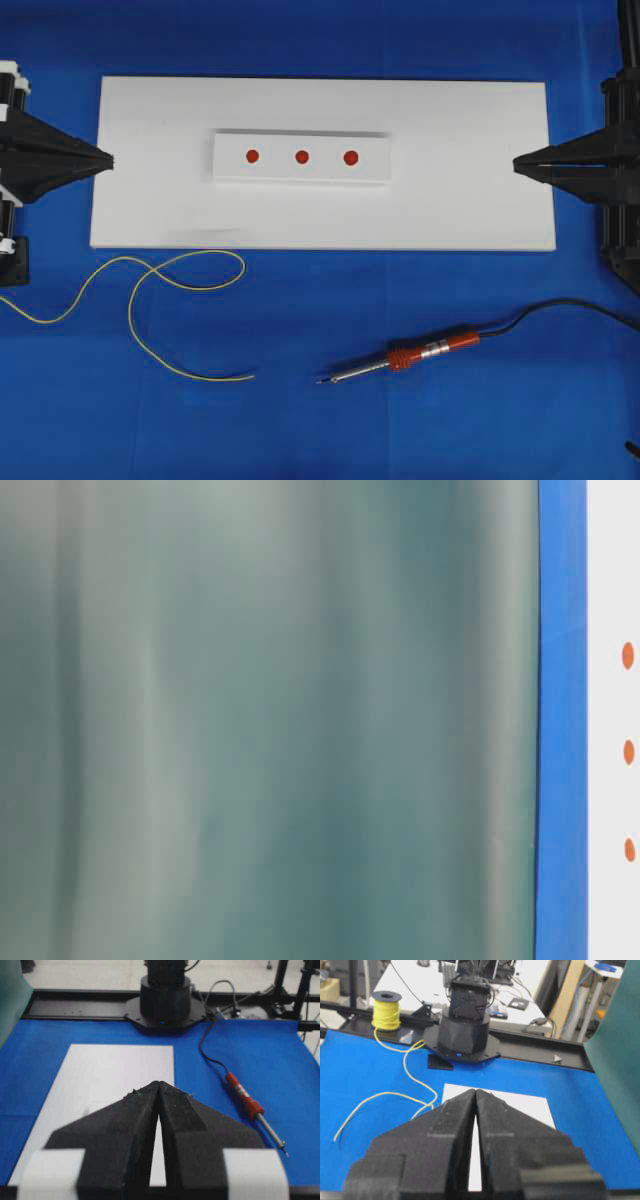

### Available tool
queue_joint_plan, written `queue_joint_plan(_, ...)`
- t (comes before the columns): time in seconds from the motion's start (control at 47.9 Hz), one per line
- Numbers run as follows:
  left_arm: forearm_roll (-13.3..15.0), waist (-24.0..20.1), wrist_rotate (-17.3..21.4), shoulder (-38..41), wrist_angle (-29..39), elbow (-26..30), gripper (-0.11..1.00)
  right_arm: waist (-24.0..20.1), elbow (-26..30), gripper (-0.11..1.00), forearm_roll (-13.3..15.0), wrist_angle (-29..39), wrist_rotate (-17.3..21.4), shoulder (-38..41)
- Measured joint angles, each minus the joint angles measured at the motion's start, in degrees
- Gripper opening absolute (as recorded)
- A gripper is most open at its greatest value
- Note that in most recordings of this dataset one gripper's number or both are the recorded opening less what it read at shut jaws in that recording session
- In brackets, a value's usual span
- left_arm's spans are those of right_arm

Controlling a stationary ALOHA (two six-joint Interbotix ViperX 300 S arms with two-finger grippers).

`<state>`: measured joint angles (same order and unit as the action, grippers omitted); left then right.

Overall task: Touch the tip of the soldering iron to the tip of the solder at the mark.
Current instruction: 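Lower both grippers toward the yellow solder wire and red soldering iron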

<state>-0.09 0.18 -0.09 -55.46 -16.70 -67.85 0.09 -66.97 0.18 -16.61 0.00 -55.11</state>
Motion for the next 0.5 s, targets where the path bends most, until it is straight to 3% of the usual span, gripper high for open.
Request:
queue_joint_plan(0.146, 0.26, 0.7, -2.9, 0.88, 2.9, 0.0, 0.0, -0.97, 0.18, -0.06, -0.09, 1.76, 0.79, 0.97)
queue_joint_plan(0.334, 0.26, 5.19, -3.25, 2.55, 3.43, 0.0, 0.0, -4.92, 0.26, -0.06, -0.18, 3.08, 2.46, 3.78)
queue_joint_plan(0.501, 0.26, 9.32, -3.52, 6.06, 3.08, -0.53, 0.0, -9.67, 0.26, 0.08, -0.18, 3.08, 5.19, 7.29)
